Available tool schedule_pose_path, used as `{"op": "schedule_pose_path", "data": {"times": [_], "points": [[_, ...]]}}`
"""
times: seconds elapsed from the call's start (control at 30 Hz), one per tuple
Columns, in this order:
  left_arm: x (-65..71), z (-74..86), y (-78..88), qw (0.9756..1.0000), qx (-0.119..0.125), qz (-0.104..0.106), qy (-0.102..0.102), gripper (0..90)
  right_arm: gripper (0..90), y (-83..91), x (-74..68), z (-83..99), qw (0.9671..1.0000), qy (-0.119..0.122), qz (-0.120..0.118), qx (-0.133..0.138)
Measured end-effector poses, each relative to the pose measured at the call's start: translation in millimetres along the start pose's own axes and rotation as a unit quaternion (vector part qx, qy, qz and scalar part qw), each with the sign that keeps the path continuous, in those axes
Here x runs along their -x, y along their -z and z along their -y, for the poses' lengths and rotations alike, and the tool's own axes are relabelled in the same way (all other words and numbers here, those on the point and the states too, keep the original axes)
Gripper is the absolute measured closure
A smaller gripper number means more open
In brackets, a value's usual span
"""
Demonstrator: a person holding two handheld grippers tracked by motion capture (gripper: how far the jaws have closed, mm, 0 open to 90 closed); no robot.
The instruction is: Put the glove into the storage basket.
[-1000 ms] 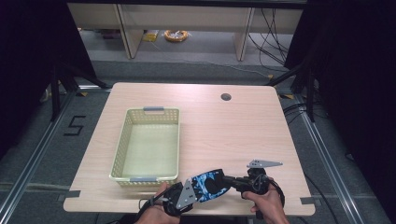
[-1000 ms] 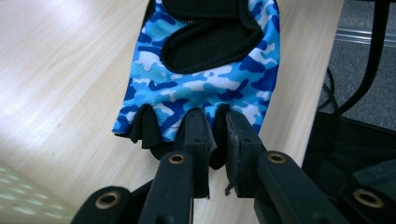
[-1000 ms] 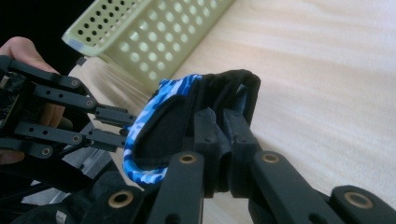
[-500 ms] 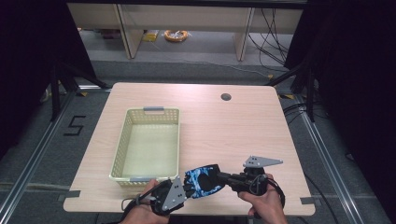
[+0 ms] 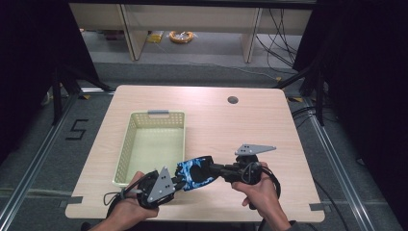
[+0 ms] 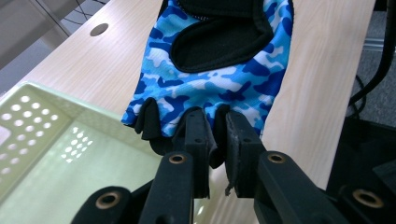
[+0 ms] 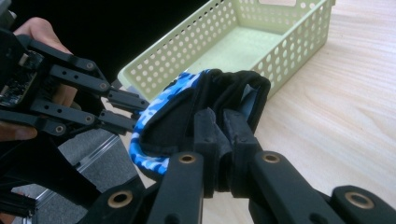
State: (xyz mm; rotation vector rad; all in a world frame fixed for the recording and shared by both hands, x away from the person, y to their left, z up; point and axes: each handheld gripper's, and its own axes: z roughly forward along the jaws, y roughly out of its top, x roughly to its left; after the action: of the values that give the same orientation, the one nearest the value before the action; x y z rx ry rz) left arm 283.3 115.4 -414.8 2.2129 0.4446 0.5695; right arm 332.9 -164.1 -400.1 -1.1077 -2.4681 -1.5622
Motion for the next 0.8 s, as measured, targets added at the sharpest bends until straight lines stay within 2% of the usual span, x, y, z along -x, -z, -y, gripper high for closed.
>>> {"op": "schedule_pose_path", "data": {"times": [0.03, 0.07, 0.1, 0.23, 0.33, 0.37, 0.5, 0.53, 0.6, 0.67, 0.8], "points": [[-1.1, 0.8, 0.9, 1.0, 0.002, -0.003, 0.006, 79.9, 85.7, -2.9, -2.9, -3.1, 0.9998, -0.02, -0.005, -0.003], [-4.6, 0.9, 3.2, 1.0, -0.004, -0.003, -0.004, 79.9, 85.7, -4.8, -1.2, -5.7, 1.0, -0.007, -0.004, -0.003], [-6.6, 1.8, 4.4, 1.0, -0.003, -0.005, 0.004, 79.9, 85.7, -7.5, -2.5, -8.9, 0.9999, -0.013, -0.008, -0.005], [-21.7, 4.7, 12.4, 0.9998, -0.002, -0.021, 0.005, 80.1, 85.7, -19.5, -3.4, -23.1, 1.0, 0.0, -0.007, -0.005], [-32.8, 8.3, 17.2, 0.9994, -0.01, -0.03, 0.015, 80.3, 85.7, -29.7, -6.0, -33.5, 0.9999, 0.005, -0.008, -0.012], [-36.4, 10.0, 18.1, 0.9992, -0.012, -0.036, 0.015, 80.4, 85.7, -33.3, -7.4, -36.3, 0.9998, -0.002, -0.011, -0.015], [-48.1, 16.4, 21.0, 0.9986, -0.022, -0.039, 0.027, 82.6, 85.7, -48.2, -9.9, -46.2, 0.9997, -0.004, -0.014, -0.017], [-52.7, 17.8, 22.7, 0.9984, -0.027, -0.044, 0.024, 82.7, 85.8, -52.1, -9.5, -48.3, 0.9998, 0.0, -0.014, -0.017], [-57.8, 20.5, 23.6, 0.9981, -0.028, -0.045, 0.03, 83.0, 86.0, -58.1, -11.6, -51.6, 0.9993, -0.022, -0.021, -0.021], [-62.7, 24.5, 24.1, 0.9978, -0.029, -0.041, 0.044, 83.2, 86.2, -64.5, -9.9, -55.0, 0.9993, -0.022, -0.025, -0.017], [-73.0, 32.0, 25.0, 0.9971, -0.037, -0.044, 0.05, 83.4, 86.3, -75.8, -9.8, -62.1, 0.9992, -0.023, -0.032, -0.011]]}}
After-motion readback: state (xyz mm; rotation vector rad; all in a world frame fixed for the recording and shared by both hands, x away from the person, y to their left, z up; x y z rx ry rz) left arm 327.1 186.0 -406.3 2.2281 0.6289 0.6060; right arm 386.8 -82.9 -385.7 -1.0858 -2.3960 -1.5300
